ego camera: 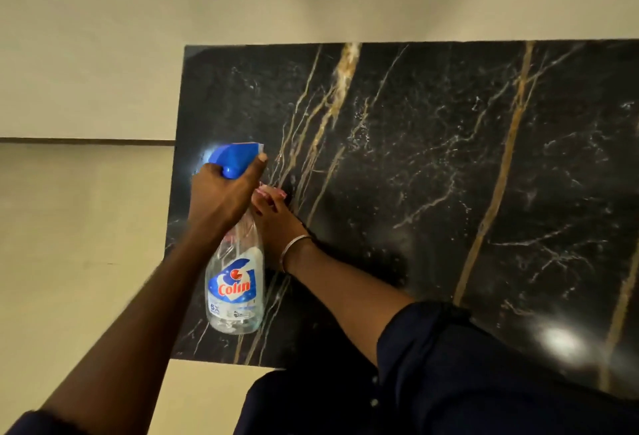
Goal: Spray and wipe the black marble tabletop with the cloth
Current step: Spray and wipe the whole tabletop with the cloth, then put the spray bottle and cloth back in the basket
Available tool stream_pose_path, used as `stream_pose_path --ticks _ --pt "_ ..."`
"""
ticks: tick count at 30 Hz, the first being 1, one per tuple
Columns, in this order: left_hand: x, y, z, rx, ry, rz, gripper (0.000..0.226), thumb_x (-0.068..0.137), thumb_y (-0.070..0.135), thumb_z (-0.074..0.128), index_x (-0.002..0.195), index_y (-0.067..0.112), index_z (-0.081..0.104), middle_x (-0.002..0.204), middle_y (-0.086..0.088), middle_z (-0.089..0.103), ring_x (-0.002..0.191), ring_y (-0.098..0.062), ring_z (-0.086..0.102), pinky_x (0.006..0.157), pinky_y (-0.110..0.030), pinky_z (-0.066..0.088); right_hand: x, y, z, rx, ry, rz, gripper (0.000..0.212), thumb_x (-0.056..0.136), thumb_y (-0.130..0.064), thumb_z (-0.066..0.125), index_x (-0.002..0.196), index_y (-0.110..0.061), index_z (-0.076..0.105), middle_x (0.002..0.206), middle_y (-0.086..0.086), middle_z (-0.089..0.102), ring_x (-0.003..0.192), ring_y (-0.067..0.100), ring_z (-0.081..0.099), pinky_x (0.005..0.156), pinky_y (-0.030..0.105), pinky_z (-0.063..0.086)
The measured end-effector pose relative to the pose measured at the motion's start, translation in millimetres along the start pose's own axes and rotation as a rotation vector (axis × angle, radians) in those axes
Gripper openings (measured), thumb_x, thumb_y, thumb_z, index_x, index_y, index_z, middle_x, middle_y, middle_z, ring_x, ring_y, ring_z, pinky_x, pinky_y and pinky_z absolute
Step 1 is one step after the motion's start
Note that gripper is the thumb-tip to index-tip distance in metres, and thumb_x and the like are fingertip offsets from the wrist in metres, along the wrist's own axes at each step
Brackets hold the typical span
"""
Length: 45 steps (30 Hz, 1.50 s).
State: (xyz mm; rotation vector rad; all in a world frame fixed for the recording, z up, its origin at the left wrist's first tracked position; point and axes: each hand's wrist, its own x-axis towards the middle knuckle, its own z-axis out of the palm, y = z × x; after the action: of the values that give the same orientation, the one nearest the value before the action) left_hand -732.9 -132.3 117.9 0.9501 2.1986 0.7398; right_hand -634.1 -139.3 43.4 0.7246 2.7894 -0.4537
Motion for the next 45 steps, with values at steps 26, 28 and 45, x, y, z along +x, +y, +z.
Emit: stream_pose_path --ticks 26,28,45 --pt "-7 23 16 -0.177 -0.200 0.111 0.045 0.084 0.056 0.062 0.104 0.016 0.061 0.085 -0.005 0.070 0.064 -0.013 0.063 0.060 -0.030 0.050 -282 142 63 0.127 0.311 1.521 0.048 0.095 -0.029 0.051 0.142 -0.019 0.044 0.139 0.023 0.043 0.114 0.053 0.043 0.092 0.061 0.038" --pt "-17 25 17 -0.195 -0.215 0.101 0.043 0.085 0.053 0.062 0.106 0.015 0.060 0.087 -0.007 0.070 0.067 -0.015 0.064 0.058 -0.027 0.050 -252 115 59 0.139 0.356 1.336 0.046 0.089 -0.024 0.058 0.135 -0.024 0.054 0.135 0.016 0.050 0.109 0.045 0.047 0.087 0.051 0.040" --pt "-65 44 -16 -0.290 -0.148 0.278 0.027 0.087 0.045 0.065 0.094 0.019 0.062 0.080 -0.012 0.069 0.072 -0.028 0.067 0.071 -0.041 0.057 -136 86 -83 2.435 0.824 0.794 0.046 0.093 -0.041 0.056 0.122 -0.005 0.063 0.114 0.019 0.068 0.107 0.034 0.062 0.104 0.051 0.044"
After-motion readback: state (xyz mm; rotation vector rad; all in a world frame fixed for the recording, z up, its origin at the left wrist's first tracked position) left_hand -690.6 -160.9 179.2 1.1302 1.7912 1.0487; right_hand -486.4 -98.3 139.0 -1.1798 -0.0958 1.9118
